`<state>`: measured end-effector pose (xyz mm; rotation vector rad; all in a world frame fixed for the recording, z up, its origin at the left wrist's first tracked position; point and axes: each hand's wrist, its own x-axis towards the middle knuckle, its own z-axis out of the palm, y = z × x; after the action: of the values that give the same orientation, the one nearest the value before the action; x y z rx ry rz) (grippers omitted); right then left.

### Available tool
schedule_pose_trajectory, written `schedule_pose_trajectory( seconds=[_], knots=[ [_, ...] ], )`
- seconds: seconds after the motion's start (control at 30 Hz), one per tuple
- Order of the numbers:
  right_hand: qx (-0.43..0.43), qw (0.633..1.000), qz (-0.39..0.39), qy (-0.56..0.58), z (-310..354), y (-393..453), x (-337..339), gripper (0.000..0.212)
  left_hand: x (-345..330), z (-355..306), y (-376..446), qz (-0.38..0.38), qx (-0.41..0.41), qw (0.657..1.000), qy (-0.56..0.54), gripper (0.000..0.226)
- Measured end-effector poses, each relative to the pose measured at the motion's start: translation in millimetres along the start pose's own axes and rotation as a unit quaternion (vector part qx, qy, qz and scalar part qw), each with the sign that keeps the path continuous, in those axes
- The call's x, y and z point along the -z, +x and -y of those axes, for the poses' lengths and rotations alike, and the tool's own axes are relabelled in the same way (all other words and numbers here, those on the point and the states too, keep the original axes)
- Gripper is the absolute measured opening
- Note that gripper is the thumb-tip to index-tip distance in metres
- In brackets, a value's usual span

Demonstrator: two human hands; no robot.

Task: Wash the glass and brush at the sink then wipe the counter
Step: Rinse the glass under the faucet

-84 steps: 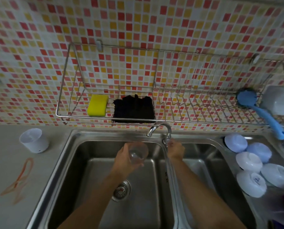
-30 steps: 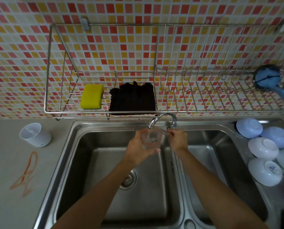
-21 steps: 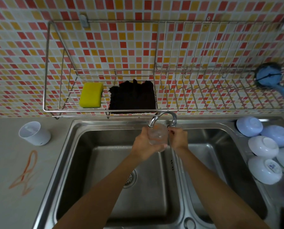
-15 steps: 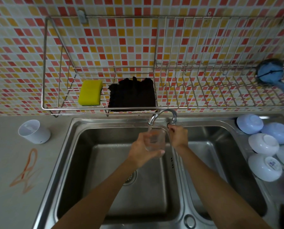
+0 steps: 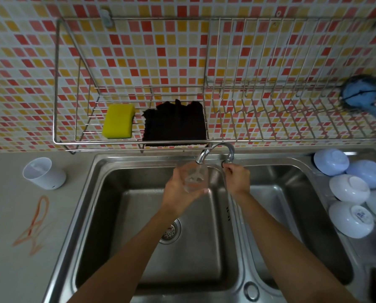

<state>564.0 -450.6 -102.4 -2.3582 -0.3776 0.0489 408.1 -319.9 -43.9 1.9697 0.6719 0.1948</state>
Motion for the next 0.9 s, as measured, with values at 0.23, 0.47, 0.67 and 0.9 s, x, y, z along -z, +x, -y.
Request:
schedule_pose_trajectory(
  seconds=[0.23,0.47,0.67,0.9],
  knots=[
    [-0.028,0.998,-0.049,0.041,-2,-1,9,0.017,6,7,4,-0.022,0.005,1.000,-0.012,0.076],
    [-0.083,0.991,-0.058,0.090,-2,-2,9,0.019,11,16,4,-0.034,-0.013,0.999,-0.024,0.077],
    [-0.115,0.992,-0.007,0.045,-13,-43,11,0.043,24,28,-10,-0.065,0.032,0.996,-0.058,0.078],
    [-0.075,0.996,0.040,0.014,-21,-121,13,0.031,18,23,-34,-0.037,0.033,0.997,-0.060,0.076]
  ],
)
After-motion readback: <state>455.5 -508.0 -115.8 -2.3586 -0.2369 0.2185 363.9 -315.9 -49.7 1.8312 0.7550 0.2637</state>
